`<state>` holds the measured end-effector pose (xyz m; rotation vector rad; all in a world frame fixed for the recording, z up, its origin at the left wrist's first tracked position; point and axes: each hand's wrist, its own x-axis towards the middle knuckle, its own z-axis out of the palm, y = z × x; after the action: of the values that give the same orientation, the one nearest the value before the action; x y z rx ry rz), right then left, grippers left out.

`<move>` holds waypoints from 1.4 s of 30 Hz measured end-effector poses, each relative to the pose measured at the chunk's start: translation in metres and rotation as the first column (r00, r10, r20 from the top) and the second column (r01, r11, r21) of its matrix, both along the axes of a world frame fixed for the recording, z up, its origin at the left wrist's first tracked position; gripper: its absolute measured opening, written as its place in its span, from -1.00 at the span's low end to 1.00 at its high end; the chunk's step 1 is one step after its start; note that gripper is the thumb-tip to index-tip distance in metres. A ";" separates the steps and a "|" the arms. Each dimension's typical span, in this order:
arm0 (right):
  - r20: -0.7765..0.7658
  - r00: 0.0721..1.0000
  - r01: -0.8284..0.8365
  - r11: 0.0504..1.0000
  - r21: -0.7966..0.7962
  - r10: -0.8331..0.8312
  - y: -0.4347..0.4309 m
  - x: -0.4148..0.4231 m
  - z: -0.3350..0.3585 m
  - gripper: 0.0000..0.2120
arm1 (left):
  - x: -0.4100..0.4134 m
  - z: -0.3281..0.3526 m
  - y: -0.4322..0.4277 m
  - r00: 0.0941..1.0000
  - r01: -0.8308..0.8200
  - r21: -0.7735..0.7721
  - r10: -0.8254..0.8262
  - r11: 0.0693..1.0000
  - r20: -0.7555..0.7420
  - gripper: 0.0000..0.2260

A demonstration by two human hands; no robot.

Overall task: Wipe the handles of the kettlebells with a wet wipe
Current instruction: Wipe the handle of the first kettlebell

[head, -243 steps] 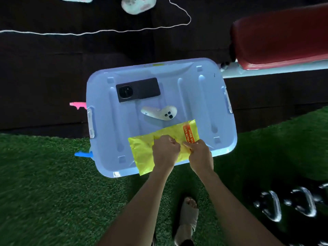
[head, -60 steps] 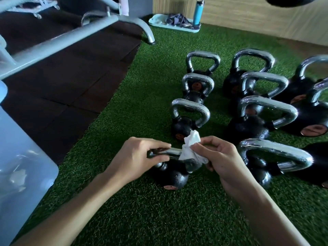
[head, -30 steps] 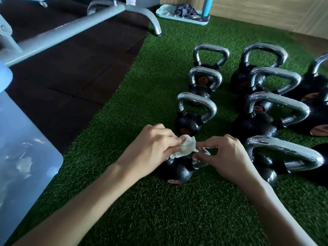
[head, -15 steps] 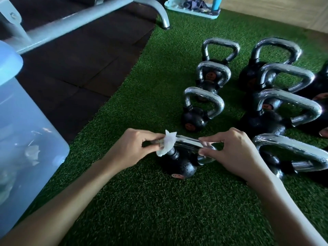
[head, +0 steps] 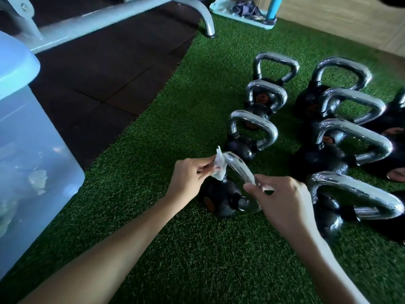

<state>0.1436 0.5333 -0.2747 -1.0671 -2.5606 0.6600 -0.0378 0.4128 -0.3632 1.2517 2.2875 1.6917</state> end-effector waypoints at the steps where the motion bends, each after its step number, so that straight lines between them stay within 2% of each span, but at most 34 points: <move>1: -0.005 1.000 0.020 1.000 0.008 -0.020 -0.005 0.000 -0.001 -0.73 | 0.001 -0.001 0.007 0.999 -0.003 -0.007 0.004 1.000 0.050 -0.75; 3: -0.036 0.998 0.053 0.997 -0.054 -0.055 -0.010 -0.001 0.004 -0.82 | 0.007 -0.003 0.013 0.989 -0.040 -0.020 0.042 0.999 0.143 -0.80; 8: -0.005 1.000 0.014 0.966 -0.259 -0.016 -0.001 0.000 0.012 -0.70 | 0.019 0.001 0.014 0.942 -0.187 -0.017 0.184 0.982 0.280 -0.87; 11: -0.015 1.000 0.005 0.944 -0.329 -0.010 0.000 -0.003 0.012 -0.70 | 0.020 0.003 0.017 0.863 -0.285 -0.037 0.273 0.958 0.426 -0.76; 13: -0.031 0.999 0.000 0.935 -0.355 -0.011 0.001 -0.006 0.011 -0.71 | 0.022 0.004 0.018 0.821 -0.314 -0.008 0.276 0.949 0.500 -0.68; 15: -0.029 1.000 -0.010 0.925 -0.379 -0.001 0.002 -0.009 0.012 -0.75 | 0.025 0.005 0.019 0.794 -0.342 0.053 0.258 0.938 0.550 -0.71; 17: -0.034 0.999 -0.021 0.920 -0.392 0.009 0.001 -0.012 0.012 -0.76 | 0.027 0.006 0.018 0.809 -0.340 0.057 0.261 0.939 0.527 -0.76; 19: -0.045 0.999 -0.022 0.916 -0.401 0.005 0.002 -0.012 0.012 -0.75 | 0.025 0.002 0.013 0.885 -0.270 0.025 0.238 0.963 0.401 -0.74; 21: -0.044 0.999 -0.019 0.908 -0.418 0.001 0.003 -0.012 0.012 -0.73 | 0.018 -0.004 0.006 0.953 -0.131 -0.039 0.136 0.991 0.269 -0.70; 24: -0.033 0.999 -0.030 0.903 -0.430 0.017 0.006 -0.012 0.011 -0.72 | 0.003 -0.008 -0.003 0.980 0.050 -0.108 -0.028 0.993 0.197 -0.64; 28: -0.044 0.998 -0.054 0.898 -0.437 0.039 0.007 -0.014 0.012 -0.78 | -0.002 0.000 -0.003 0.996 -0.058 -0.103 0.065 0.993 0.066 -0.65; 32: -0.033 0.999 -0.044 0.889 -0.455 0.032 0.010 -0.014 0.011 -0.67 | 0.008 0.013 0.004 0.988 -0.116 0.077 0.107 0.990 0.109 -0.72; 35: -0.031 0.999 -0.035 0.886 -0.461 0.023 0.010 -0.014 0.010 -0.58 | 0.004 0.011 0.005 0.974 -0.127 0.020 0.121 0.992 0.190 -0.76; 38: -0.036 0.998 -0.054 0.873 -0.484 0.042 0.011 -0.015 0.010 -0.58 | 0.008 0.008 0.005 0.949 -0.159 -0.034 0.163 0.987 0.272 -0.75; 42: 0.013 0.990 -0.115 0.874 -0.473 0.137 0.018 -0.013 0.014 -0.69 | 0.029 0.015 0.010 0.850 -0.206 0.105 0.125 0.973 0.511 -0.71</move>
<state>0.1302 0.5514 -0.2610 -1.0611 -2.5888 1.3641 -0.0087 0.4227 -0.3484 0.5312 2.0164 1.9915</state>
